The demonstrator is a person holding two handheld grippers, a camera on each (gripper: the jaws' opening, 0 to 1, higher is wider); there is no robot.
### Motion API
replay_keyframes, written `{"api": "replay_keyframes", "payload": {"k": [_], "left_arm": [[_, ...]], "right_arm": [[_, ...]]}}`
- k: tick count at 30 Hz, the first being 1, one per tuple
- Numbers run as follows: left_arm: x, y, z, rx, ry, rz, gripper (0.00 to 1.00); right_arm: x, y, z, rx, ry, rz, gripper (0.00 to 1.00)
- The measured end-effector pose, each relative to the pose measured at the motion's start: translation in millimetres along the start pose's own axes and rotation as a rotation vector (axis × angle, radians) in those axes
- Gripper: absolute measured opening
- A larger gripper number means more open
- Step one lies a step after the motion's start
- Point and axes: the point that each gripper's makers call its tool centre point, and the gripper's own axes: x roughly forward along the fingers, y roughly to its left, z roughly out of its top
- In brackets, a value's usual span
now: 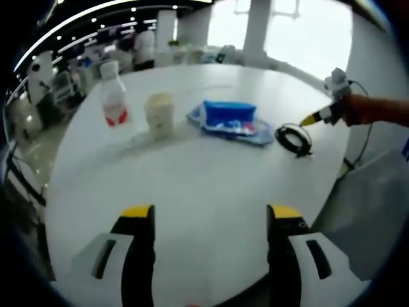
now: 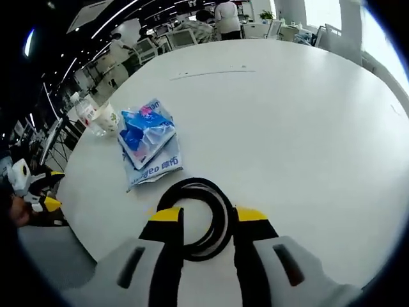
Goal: Arrange the tabletop items into an orderly group along one side of the table until the central work area is clear of visible clutter.
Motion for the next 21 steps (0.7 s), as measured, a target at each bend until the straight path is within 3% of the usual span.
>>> {"api": "replay_keyframes", "payload": {"k": [21], "left_arm": [[-2.2,-1.0,5.0,-0.009,-0.023,-0.009,0.68]], "right_arm": [[-2.9,58.2,-1.8,-0.047,-0.019,0.078,0.34]]}}
